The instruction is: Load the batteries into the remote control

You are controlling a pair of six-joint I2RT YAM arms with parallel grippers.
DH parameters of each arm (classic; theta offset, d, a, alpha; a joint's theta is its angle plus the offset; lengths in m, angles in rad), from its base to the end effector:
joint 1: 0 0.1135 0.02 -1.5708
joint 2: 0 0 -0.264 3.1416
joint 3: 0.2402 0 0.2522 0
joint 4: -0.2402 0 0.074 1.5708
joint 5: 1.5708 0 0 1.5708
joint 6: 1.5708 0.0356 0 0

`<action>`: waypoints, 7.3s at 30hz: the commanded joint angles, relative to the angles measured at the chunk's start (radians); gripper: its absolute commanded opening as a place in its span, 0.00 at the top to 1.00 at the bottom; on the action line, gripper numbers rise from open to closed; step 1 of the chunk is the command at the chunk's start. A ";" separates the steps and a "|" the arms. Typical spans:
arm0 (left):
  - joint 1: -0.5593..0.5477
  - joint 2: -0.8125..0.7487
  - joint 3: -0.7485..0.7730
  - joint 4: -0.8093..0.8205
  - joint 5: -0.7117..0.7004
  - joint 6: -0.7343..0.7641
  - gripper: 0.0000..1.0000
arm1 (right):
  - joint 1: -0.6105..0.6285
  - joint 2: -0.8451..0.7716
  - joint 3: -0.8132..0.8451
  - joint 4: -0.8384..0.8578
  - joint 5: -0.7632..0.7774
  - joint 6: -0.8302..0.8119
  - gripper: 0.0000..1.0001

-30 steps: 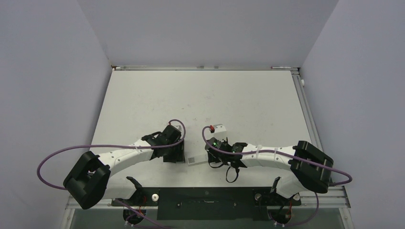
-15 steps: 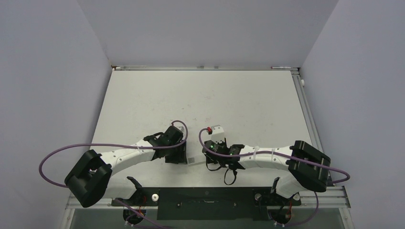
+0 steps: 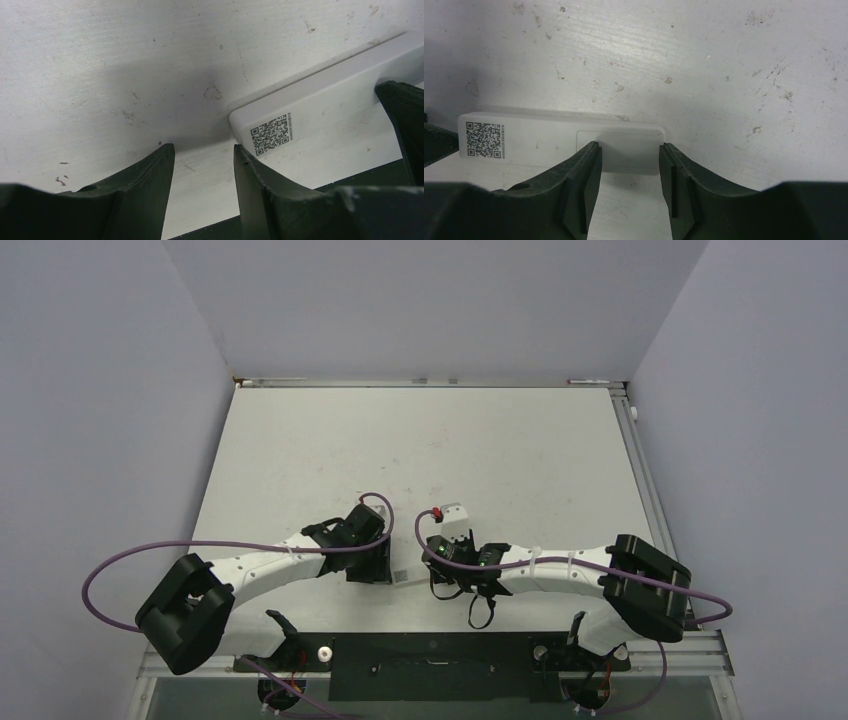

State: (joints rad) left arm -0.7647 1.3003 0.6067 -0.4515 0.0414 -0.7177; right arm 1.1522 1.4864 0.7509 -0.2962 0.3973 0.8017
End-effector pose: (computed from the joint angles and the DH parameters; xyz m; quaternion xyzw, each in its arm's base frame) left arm 0.1588 -0.1544 0.1576 0.0273 0.9769 -0.1575 0.1421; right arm 0.1242 0.2452 0.1650 -0.1130 0.9396 0.1099 0.3037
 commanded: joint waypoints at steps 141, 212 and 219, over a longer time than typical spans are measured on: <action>0.111 -0.832 -0.072 0.056 0.139 -0.246 0.08 | -0.069 -0.406 -0.084 0.262 -0.461 -0.301 0.91; 0.117 -0.756 -0.232 0.807 0.461 -0.379 0.62 | -0.076 -0.493 -0.372 1.075 -0.680 0.242 0.91; 0.119 -0.750 -0.228 0.805 0.449 -0.375 1.00 | -0.075 -0.503 -0.377 1.050 -0.668 0.233 0.91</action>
State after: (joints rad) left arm -0.6498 0.5522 0.3641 0.2955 0.4896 -1.0958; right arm 1.0805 0.9947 0.3737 0.7025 -0.2829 1.0470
